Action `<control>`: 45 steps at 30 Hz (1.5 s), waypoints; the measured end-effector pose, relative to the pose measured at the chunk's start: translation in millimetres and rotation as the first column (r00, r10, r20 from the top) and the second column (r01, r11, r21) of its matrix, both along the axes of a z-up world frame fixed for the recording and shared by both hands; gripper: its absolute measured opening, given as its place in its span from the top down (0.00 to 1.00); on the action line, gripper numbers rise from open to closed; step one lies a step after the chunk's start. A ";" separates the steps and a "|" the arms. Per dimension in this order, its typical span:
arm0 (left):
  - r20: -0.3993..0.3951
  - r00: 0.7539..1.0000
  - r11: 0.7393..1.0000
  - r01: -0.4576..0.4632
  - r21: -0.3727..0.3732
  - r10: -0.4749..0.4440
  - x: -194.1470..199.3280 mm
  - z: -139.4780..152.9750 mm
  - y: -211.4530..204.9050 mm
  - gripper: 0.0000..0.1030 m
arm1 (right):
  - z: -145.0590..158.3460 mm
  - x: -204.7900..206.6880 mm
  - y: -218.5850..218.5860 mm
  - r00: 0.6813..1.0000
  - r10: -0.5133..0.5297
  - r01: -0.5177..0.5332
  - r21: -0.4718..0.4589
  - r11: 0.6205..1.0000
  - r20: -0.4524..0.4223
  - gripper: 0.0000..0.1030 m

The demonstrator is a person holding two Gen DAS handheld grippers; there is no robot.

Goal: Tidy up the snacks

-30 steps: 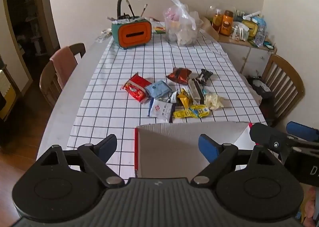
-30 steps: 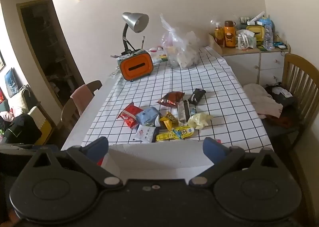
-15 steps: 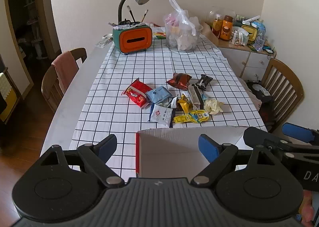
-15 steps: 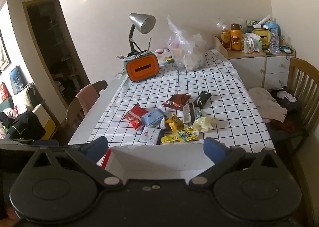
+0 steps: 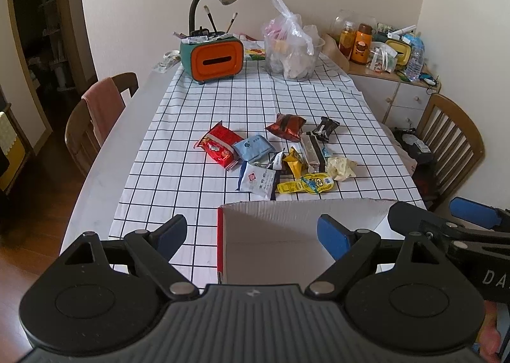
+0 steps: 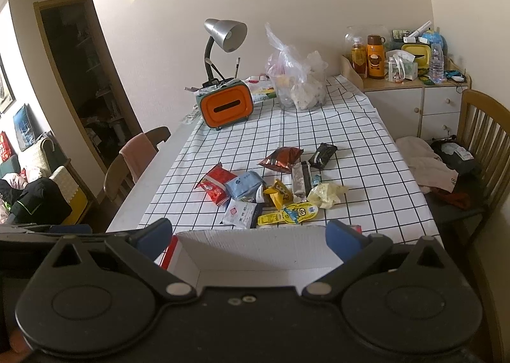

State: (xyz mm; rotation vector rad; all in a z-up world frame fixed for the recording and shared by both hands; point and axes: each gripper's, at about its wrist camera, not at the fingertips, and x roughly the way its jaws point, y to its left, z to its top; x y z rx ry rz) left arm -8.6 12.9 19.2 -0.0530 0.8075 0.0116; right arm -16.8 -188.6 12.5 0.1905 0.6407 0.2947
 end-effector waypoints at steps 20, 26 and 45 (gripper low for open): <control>0.006 1.000 1.000 0.005 -0.020 -0.005 -1.3 -2.1 1.8 0.13 | -1.8 -2.0 -0.5 1.000 -0.013 0.013 0.001 1.000 -0.002 0.01; -0.014 1.000 1.000 0.013 -0.025 -0.013 1.3 -4.5 0.6 0.13 | -1.7 -1.9 -1.3 1.000 -0.014 0.014 -0.002 1.000 -0.006 0.01; -0.032 0.998 0.998 0.053 -0.041 -0.055 2.1 -8.5 -10.9 0.13 | -3.7 -6.9 -15.4 0.996 -0.078 0.077 -0.021 0.997 -0.036 0.01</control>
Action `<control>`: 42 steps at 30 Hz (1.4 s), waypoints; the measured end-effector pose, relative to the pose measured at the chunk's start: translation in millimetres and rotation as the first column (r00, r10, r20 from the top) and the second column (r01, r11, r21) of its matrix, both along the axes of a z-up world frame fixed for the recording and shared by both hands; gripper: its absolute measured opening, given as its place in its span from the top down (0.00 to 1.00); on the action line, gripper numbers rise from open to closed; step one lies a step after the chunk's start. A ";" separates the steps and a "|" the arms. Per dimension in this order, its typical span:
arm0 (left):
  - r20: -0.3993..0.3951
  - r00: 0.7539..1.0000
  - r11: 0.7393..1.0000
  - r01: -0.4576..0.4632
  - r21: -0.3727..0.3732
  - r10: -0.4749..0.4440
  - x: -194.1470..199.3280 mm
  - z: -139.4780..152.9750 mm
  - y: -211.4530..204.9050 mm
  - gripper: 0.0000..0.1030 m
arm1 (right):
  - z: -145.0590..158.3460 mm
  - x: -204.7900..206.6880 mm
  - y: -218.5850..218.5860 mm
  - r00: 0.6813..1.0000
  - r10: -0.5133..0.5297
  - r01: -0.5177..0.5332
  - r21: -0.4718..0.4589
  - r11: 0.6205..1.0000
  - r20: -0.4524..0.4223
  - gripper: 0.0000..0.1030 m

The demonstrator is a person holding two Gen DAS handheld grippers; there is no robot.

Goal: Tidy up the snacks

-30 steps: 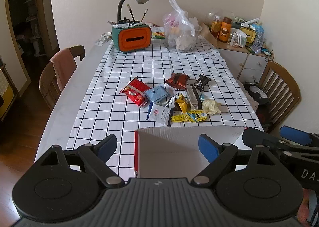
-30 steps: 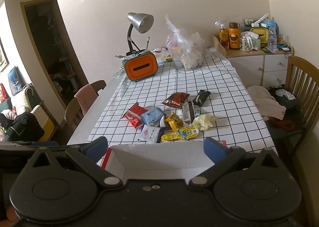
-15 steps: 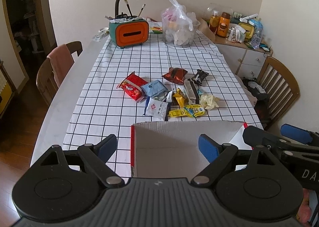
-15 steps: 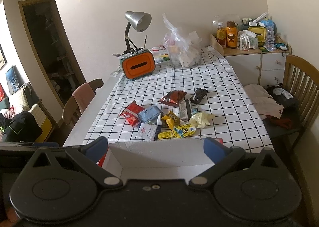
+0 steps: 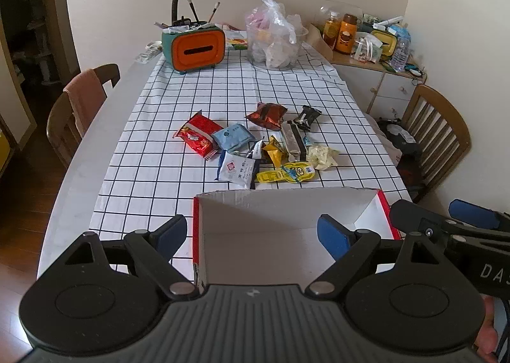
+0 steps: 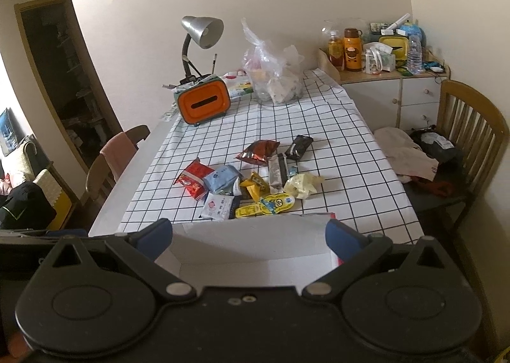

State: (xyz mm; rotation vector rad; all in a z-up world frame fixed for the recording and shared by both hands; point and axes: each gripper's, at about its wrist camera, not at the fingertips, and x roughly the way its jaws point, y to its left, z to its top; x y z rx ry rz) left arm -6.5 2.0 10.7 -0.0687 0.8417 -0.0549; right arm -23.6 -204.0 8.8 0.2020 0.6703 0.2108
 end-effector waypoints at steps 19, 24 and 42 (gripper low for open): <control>-0.030 0.999 0.999 -0.041 0.021 0.041 31.1 -12.5 11.5 0.13 | -7.0 44.8 -11.2 0.993 0.089 -0.093 -0.048 0.995 -0.076 0.05; -0.054 0.997 0.997 -0.054 0.051 0.057 54.5 -14.7 19.5 0.13 | -11.0 81.1 -20.1 0.987 0.118 -0.126 -0.080 0.989 -0.106 0.06; -0.228 0.970 0.976 0.127 0.179 -0.084 208.2 -34.8 -2.9 0.13 | -41.1 256.5 -37.4 0.938 0.090 -0.109 -0.036 0.993 -0.336 0.10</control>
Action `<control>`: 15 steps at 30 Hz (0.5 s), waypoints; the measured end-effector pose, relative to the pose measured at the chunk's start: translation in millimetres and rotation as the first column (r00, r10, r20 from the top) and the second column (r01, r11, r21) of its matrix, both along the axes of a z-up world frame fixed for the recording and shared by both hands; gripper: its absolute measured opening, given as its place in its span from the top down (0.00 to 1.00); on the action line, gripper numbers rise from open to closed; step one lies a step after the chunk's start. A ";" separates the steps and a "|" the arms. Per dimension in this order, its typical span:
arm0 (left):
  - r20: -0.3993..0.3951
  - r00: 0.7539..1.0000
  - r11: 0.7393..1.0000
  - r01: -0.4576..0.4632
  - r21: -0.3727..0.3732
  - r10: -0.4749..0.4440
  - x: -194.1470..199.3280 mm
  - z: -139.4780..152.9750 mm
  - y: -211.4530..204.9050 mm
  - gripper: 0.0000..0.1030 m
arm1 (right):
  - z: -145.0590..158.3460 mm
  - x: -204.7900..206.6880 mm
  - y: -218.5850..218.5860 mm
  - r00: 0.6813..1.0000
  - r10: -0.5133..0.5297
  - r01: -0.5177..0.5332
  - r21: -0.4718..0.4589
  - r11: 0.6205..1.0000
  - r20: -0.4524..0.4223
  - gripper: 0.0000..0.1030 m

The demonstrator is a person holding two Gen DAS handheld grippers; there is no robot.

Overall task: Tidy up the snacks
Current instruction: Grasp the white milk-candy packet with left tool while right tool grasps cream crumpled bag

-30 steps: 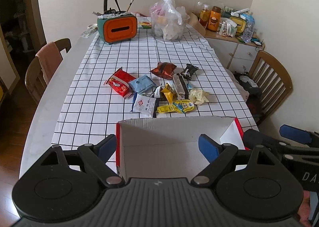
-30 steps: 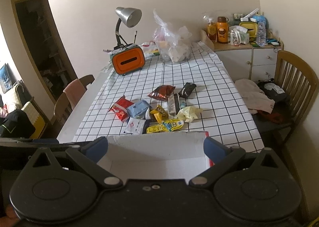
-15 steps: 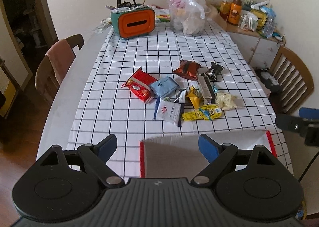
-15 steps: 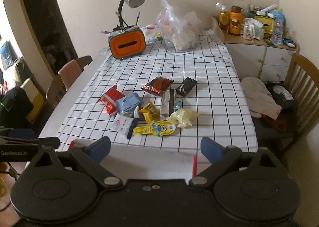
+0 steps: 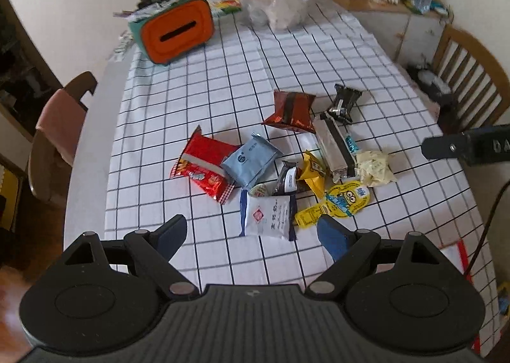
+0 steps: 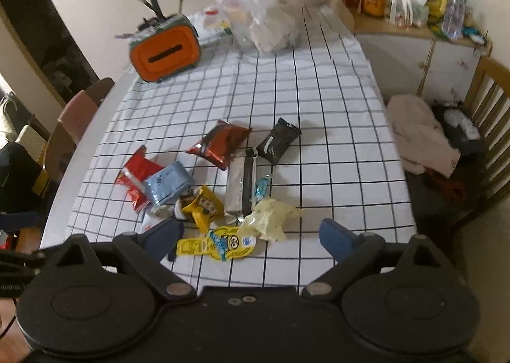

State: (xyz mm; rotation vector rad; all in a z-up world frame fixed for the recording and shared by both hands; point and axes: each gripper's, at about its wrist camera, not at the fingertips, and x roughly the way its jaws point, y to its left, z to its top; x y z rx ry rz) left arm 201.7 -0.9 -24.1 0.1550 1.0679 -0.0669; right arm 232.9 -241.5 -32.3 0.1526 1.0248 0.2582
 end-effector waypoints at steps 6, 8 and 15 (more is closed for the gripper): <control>-0.124 0.992 1.000 0.015 0.014 -0.013 46.1 -34.9 -1.5 0.13 | -36.8 39.1 6.0 0.994 -0.033 0.029 -0.032 0.999 -0.109 0.11; -0.154 0.988 1.000 0.003 0.030 0.001 58.9 -47.3 -2.2 0.13 | -49.8 49.5 6.4 0.987 -0.048 0.044 -0.032 0.999 -0.150 0.12; -0.253 0.967 0.998 0.029 0.048 -0.016 89.3 -85.0 -12.0 0.13 | -87.6 77.2 10.4 0.963 -0.104 0.101 -0.023 0.995 -0.247 0.15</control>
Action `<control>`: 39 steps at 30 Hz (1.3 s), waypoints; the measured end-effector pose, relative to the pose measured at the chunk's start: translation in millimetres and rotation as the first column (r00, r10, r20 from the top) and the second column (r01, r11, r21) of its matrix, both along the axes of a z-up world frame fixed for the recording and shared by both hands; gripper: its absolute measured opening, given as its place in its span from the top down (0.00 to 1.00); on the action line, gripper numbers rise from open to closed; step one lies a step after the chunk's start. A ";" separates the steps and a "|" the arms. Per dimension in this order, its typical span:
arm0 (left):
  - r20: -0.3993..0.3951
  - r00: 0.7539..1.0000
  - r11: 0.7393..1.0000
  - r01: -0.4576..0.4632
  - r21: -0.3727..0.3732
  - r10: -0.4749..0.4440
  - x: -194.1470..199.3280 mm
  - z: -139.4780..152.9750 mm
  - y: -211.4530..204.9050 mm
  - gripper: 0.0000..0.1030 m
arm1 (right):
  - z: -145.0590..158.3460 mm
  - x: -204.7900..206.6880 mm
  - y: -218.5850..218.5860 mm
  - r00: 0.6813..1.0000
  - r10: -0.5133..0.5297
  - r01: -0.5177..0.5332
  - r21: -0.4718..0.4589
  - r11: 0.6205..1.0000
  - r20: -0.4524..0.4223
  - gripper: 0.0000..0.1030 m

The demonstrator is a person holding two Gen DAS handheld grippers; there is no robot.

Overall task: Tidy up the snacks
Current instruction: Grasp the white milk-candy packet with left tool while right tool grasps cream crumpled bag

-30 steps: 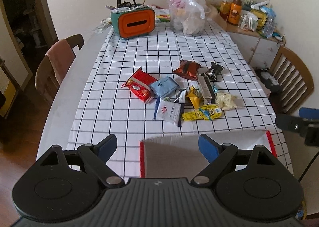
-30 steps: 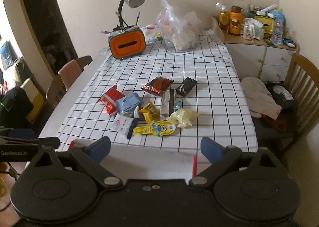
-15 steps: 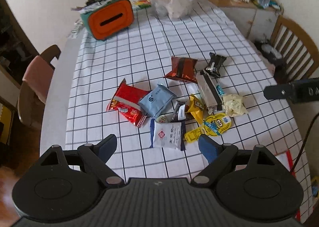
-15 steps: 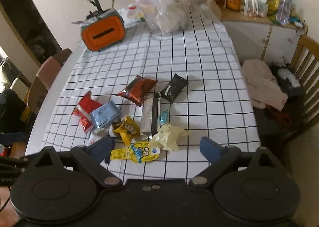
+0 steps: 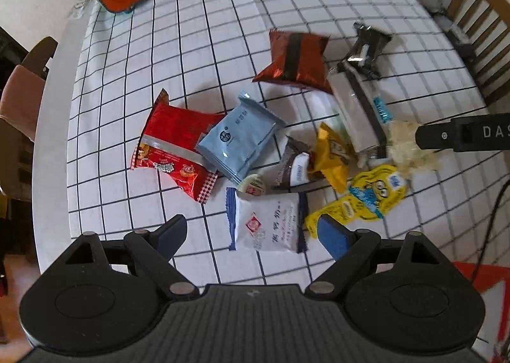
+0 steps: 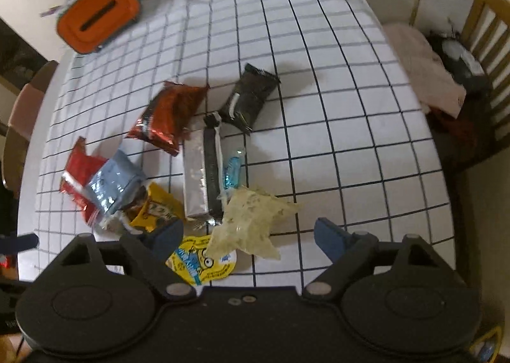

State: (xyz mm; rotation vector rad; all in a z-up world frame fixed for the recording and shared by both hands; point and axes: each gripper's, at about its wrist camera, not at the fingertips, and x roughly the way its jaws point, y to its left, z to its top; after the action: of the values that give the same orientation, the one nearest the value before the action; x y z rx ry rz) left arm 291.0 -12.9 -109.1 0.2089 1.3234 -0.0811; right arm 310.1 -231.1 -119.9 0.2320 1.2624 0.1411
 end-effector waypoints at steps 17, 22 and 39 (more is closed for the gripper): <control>-0.151 0.988 0.999 -0.040 0.008 0.040 33.7 -67.2 -2.8 0.13 | -56.1 22.6 4.2 0.990 -0.076 0.075 -0.012 0.997 -0.115 0.27; -0.167 0.983 0.997 -0.076 -0.027 0.070 36.9 -74.5 2.1 0.15 | -57.3 22.4 6.3 0.992 -0.073 0.073 -0.009 0.997 -0.101 0.33; -0.157 0.978 0.988 -0.147 -0.054 0.137 26.6 -88.9 25.5 0.45 | -48.4 11.9 0.8 0.998 -0.041 0.041 0.003 0.999 -0.048 0.63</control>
State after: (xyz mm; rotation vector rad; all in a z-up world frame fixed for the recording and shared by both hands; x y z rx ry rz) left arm 317.6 12.6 -198.0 0.0527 1.4828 -0.0192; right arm 322.0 -230.3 -168.3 0.2662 1.3041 0.1031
